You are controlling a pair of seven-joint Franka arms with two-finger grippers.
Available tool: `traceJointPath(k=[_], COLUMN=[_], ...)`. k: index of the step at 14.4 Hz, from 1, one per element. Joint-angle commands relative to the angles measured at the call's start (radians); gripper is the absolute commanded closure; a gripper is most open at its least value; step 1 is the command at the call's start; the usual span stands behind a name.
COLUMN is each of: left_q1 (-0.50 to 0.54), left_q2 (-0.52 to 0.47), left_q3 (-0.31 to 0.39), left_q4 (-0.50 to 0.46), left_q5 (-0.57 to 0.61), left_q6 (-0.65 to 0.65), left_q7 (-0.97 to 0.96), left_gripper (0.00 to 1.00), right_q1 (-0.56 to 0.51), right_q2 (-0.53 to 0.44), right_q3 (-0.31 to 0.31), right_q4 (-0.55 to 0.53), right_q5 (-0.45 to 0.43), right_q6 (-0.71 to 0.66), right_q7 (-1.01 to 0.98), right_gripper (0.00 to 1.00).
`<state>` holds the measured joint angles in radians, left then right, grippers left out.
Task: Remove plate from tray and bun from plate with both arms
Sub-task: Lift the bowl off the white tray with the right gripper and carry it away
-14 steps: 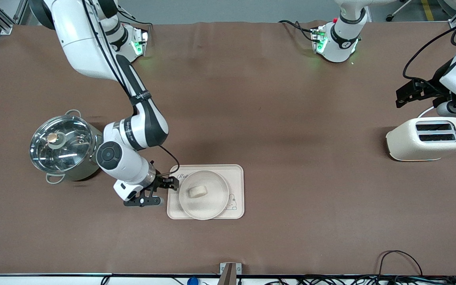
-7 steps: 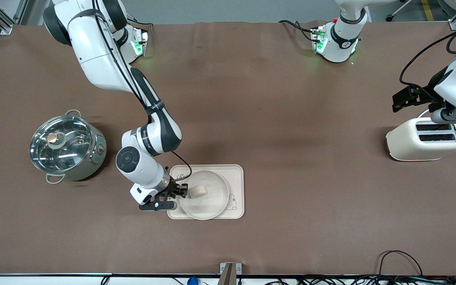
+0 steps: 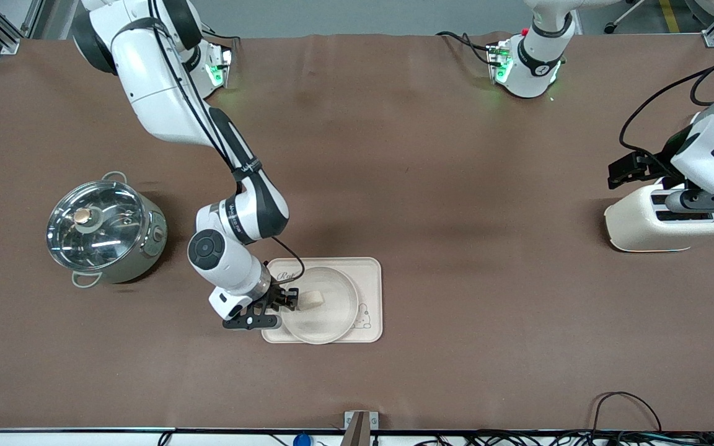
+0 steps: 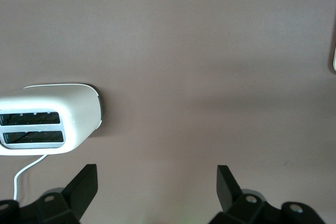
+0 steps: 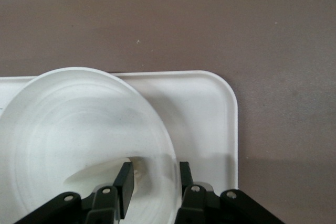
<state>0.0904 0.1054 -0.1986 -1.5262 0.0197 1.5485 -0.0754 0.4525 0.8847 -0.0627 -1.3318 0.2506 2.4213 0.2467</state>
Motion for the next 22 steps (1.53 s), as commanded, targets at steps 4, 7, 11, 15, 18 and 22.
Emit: traceJointPath(k=[4,7,11,15,18,22], left_q1=[0.006,0.006,0.006,0.006,0.006,0.006], left_q2=[0.01,0.013,0.014,0.014,0.014,0.014], left_q3=[-0.002,-0.002,-0.002,-0.002,-0.002,-0.002], left_q4=[0.017,0.017,0.017,0.017,0.017,0.017], left_q5=[-0.012,-0.012,-0.012,-0.012,-0.012,-0.012], left_q6=[0.002,0.002,0.002,0.002,0.002,0.002], left_q7=[0.011,0.011,0.011,0.011,0.009,0.009], left_gripper=[0.0,0.0,0.0,0.0,0.0,0.0], right_q1=[-0.012,-0.012,-0.009,-0.005,-0.008,-0.055], right_q2=[0.026,0.031,0.04,0.042,0.042,0.028], right_q3=[0.006,0.006,0.006,0.006,0.007,0.064], right_q4=[-0.006,-0.006,-0.007,-0.012,-0.012,-0.009], right_q5=[0.015,0.016,0.016,0.016,0.016,0.039], right_q6=[0.078,0.079,0.123,0.127,0.127,0.104], right_q7=[0.008,0.006,0.009,0.01,0.01,0.013], right_gripper=[0.58,0.61,0.64,0.88,0.99,1.0])
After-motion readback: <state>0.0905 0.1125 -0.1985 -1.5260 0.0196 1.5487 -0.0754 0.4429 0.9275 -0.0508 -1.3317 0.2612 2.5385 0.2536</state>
